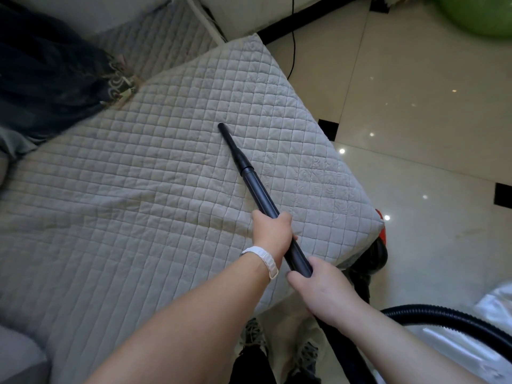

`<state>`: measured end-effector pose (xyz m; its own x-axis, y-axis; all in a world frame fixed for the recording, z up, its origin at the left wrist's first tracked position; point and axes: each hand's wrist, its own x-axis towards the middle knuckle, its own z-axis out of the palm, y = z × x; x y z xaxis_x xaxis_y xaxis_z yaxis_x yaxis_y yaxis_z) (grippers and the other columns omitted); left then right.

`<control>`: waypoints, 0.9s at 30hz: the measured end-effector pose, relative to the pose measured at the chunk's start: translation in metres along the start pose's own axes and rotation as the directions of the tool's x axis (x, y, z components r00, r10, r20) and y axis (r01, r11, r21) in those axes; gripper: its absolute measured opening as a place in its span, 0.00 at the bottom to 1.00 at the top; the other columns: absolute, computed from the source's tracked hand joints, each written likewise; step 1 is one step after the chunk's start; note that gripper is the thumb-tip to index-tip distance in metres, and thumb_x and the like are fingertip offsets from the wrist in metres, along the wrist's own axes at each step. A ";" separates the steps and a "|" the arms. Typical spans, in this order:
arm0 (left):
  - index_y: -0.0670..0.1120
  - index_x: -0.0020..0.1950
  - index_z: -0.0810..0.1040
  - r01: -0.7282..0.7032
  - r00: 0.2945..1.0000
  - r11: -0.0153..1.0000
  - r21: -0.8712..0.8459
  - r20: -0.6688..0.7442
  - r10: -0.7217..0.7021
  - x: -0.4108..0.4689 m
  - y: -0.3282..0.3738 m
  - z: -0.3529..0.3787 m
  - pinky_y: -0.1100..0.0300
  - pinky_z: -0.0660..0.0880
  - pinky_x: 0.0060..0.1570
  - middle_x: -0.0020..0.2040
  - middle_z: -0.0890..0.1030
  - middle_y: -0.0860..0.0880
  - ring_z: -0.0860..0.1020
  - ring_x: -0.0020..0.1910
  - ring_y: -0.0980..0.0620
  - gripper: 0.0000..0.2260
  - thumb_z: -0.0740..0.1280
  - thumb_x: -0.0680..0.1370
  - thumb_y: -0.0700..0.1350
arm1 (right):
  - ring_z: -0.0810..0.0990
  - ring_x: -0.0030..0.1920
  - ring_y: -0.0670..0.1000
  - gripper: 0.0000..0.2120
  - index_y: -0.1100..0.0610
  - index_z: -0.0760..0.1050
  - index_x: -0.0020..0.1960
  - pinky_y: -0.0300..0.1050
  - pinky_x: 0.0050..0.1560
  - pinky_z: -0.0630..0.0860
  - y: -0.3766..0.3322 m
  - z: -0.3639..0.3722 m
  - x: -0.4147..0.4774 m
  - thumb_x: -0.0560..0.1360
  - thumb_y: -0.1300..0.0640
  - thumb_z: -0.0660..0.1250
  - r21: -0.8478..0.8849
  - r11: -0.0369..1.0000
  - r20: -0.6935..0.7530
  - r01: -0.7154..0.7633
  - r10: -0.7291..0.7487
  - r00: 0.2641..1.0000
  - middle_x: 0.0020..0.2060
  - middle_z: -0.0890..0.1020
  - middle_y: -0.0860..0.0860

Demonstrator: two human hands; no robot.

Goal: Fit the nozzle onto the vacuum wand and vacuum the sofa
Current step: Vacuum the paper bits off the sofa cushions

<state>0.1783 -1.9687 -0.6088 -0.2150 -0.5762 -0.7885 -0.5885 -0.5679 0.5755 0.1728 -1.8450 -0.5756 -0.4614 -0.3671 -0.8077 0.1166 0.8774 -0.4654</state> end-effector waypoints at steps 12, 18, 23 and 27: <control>0.44 0.52 0.66 -0.153 0.987 0.978 -0.140 -0.078 0.144 -0.029 0.071 -0.064 0.61 0.73 0.25 0.43 0.74 0.44 0.79 0.34 0.45 0.07 0.64 0.77 0.40 | 0.73 0.25 0.49 0.09 0.52 0.73 0.43 0.46 0.31 0.71 -0.087 -0.005 -0.041 0.70 0.46 0.64 -0.038 0.994 0.005 0.105 -0.105 0.994 0.24 0.72 0.46; 0.43 0.53 0.66 -0.096 0.989 0.965 -0.245 -0.134 0.064 -0.053 0.088 -0.095 0.60 0.73 0.25 0.42 0.78 0.41 0.79 0.30 0.46 0.09 0.65 0.76 0.40 | 0.75 0.25 0.49 0.10 0.49 0.76 0.47 0.46 0.33 0.76 -0.126 -0.017 -0.072 0.68 0.46 0.64 -0.110 0.989 0.082 0.095 -0.086 0.993 0.24 0.75 0.47; 0.45 0.51 0.65 -0.069 0.987 0.966 -0.249 -0.158 0.030 -0.078 0.097 -0.102 0.59 0.75 0.27 0.46 0.82 0.34 0.81 0.33 0.44 0.10 0.66 0.75 0.42 | 0.79 0.30 0.50 0.11 0.47 0.76 0.51 0.51 0.39 0.82 -0.140 -0.035 -0.103 0.70 0.45 0.65 -0.199 0.975 0.102 0.096 -0.077 0.992 0.31 0.79 0.48; 0.43 0.53 0.65 -0.072 0.992 0.937 -0.341 -0.121 0.032 -0.103 0.119 -0.089 0.56 0.76 0.30 0.39 0.75 0.43 0.78 0.29 0.48 0.10 0.65 0.76 0.38 | 0.78 0.33 0.50 0.09 0.47 0.74 0.48 0.46 0.36 0.76 -0.143 -0.060 -0.122 0.70 0.45 0.65 -0.238 0.966 0.085 0.104 -0.086 0.993 0.34 0.80 0.48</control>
<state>0.2000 -2.0294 -0.4395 -0.1380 -0.6609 -0.7377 -0.2704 -0.6914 0.6700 0.1597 -1.9073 -0.3886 -0.3937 -0.4663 -0.7922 -0.1450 0.8825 -0.4474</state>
